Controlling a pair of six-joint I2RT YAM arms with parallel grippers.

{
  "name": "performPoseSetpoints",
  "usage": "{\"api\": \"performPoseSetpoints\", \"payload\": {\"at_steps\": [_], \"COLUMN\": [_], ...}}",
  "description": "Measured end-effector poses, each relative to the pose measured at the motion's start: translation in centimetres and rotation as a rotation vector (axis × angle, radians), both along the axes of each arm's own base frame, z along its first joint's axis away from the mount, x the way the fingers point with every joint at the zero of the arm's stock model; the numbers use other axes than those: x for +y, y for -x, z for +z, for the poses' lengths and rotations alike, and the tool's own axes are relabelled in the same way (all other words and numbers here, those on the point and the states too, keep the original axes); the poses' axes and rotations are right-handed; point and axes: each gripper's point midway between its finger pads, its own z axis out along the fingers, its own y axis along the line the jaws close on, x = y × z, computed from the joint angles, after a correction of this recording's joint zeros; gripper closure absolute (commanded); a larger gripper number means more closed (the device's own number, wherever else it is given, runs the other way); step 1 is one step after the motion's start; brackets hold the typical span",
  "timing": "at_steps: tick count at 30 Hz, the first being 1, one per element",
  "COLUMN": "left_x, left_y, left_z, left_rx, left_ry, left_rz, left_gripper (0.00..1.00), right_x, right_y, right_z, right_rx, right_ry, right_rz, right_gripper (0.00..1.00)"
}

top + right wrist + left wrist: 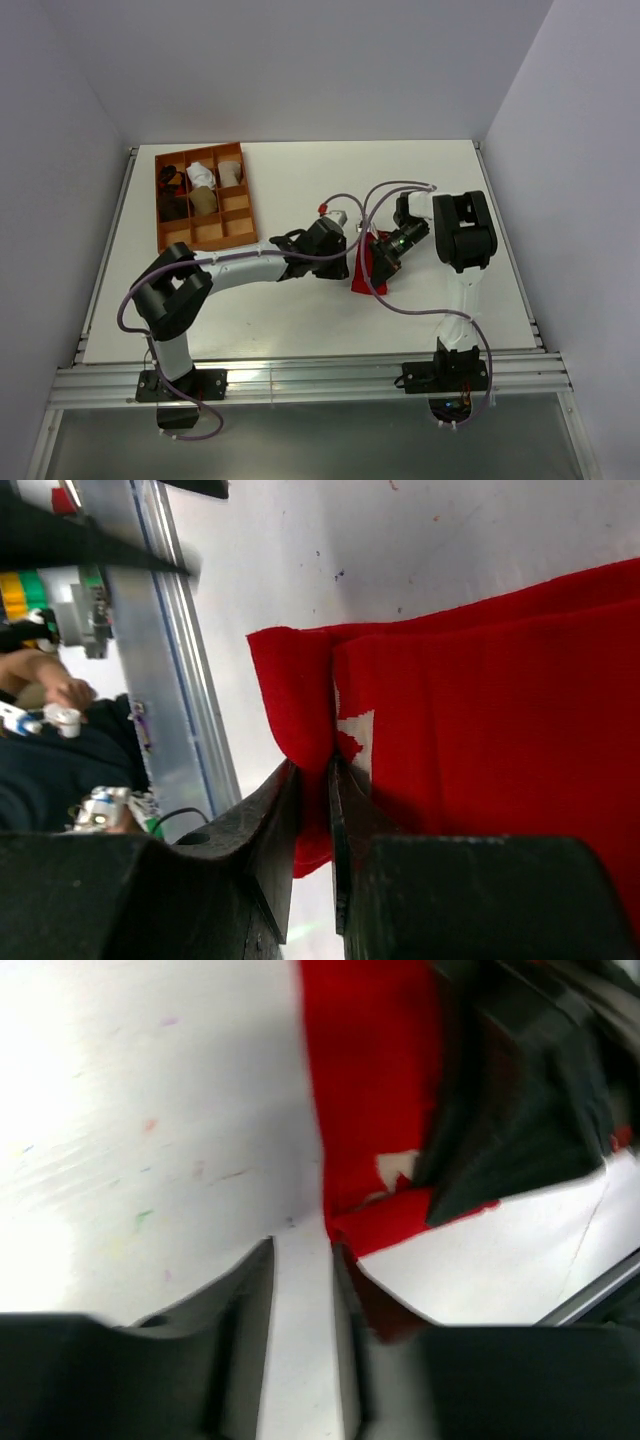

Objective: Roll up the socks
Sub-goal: Roll the sock at the center of the board.

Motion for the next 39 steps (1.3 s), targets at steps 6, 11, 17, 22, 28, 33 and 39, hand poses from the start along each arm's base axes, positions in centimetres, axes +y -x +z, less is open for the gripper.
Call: {"api": "performPoseSetpoints", "payload": {"at_steps": [6, 11, 17, 22, 28, 33, 39], "left_x": [-2.3, -3.6, -5.9, -6.6, -7.4, -7.0, -7.0], "left_y": [0.4, 0.3, 1.6, 2.2, 1.3, 1.2, 1.7], "left_z": [1.1, 1.8, -0.1, -1.4, -1.8, -2.9, -2.9], "left_rx": [-0.207, -0.287, -0.264, -0.216, -0.186, -0.143, -0.118], "left_ry": [-0.019, 0.010, 0.050, 0.085, 0.149, 0.168, 0.195], "left_rz": [-0.215, -0.362, -0.570, -0.669, -0.696, -0.710, -0.731], "left_gripper": [0.50, 0.51, 0.54, 0.54, 0.55, 0.55, 0.56], "right_x": [-0.1, -0.1, -0.4, -0.9, -1.1, -1.3, -1.8], "right_y": [-0.3, -0.2, -0.2, -0.4, -0.4, -0.4, -0.4], "right_z": [-0.2, -0.3, -0.3, -0.3, -0.3, -0.4, -0.4], "right_rx": [0.061, 0.094, 0.117, 0.141, 0.146, 0.148, 0.157], "right_ry": [0.024, 0.040, 0.052, 0.058, 0.067, 0.071, 0.083], "right_rz": [-0.031, -0.048, -0.061, -0.078, -0.081, -0.083, -0.094], "right_gripper": [0.78, 0.78, 0.79, 0.80, 0.80, 0.80, 0.80]}}
